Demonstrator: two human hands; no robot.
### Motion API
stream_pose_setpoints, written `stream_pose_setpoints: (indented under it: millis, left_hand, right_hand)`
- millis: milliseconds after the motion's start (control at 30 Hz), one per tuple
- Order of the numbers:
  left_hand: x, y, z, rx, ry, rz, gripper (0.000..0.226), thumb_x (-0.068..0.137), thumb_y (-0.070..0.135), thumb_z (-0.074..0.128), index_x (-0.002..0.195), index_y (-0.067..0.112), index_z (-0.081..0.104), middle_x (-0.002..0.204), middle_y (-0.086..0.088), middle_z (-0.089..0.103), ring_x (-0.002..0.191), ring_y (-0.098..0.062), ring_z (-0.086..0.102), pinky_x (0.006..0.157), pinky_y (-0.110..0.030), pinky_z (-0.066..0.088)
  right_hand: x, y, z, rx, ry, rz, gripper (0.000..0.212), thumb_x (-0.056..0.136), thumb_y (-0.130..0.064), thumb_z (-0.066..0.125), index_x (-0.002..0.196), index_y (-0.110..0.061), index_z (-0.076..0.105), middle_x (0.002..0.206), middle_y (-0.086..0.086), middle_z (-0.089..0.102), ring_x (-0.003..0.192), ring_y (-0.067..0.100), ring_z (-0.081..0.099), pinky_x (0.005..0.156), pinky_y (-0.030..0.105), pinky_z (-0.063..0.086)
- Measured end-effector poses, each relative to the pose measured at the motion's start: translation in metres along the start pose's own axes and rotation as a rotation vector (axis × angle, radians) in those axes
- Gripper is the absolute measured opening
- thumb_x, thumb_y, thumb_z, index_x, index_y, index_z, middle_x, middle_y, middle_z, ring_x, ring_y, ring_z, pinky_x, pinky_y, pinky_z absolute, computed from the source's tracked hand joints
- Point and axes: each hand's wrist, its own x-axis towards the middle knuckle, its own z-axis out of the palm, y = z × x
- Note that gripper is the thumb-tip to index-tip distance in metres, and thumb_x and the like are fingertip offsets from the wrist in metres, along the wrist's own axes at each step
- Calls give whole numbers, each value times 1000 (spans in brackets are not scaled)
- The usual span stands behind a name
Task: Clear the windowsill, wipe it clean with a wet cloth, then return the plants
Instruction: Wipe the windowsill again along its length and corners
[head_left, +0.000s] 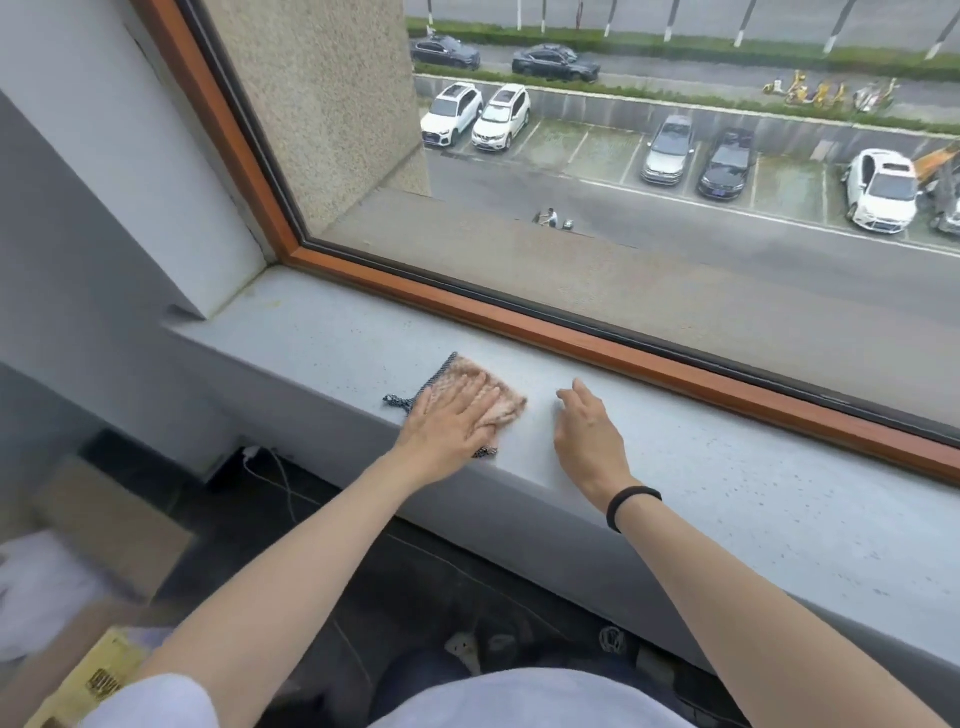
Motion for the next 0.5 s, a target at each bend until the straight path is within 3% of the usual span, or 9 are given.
stream_pose_setpoints:
  millis: [133, 233, 300, 433, 500]
  left_hand:
    - [7, -88, -12, -64, 109, -332, 56, 99, 49, 17, 150, 36, -3, 158, 8, -12, 146, -12, -8, 117, -52, -3]
    - [24, -104, -18, -113, 109, -436, 58, 99, 45, 22, 151, 32, -1, 159, 4, -12, 146, -15, -8, 115, -51, -6]
    - [24, -96, -18, -112, 128, -383, 58, 99, 42, 24, 152, 29, 2, 159, 4, -10, 146, -15, -8, 115, -51, -7]
    - [-18, -123, -11, -13, 81, -10, 54, 101, 42, 22, 152, 32, 6, 159, 11, -3, 146, -7, -8, 119, -44, -1]
    - [-16, -160, -20, 0, 63, -19, 54, 101, 42, 21, 151, 33, 5, 159, 11, -4, 146, -7, -7, 119, -43, 2]
  right_hand:
    - [6, -18, 10, 2, -10, -88, 34, 96, -2, 35, 126, -2, 49, 129, 9, 46, 116, 26, 46, 81, 31, 44]
    - [14, -30, 20, -5, -3, -123, 28, 95, -4, 38, 119, -2, 52, 118, 7, 48, 105, 27, 51, 75, 32, 46]
    - [23, -41, 24, -5, 21, -112, 25, 95, -5, 37, 114, -1, 53, 113, 8, 49, 100, 27, 51, 71, 32, 45]
    - [42, -74, 36, 13, -20, -104, 28, 97, -10, 38, 120, -1, 51, 126, 11, 47, 113, 29, 48, 83, 37, 45]
    - [51, -90, 45, 16, -54, -116, 26, 97, -13, 39, 117, -2, 51, 125, 9, 46, 109, 28, 50, 81, 37, 46]
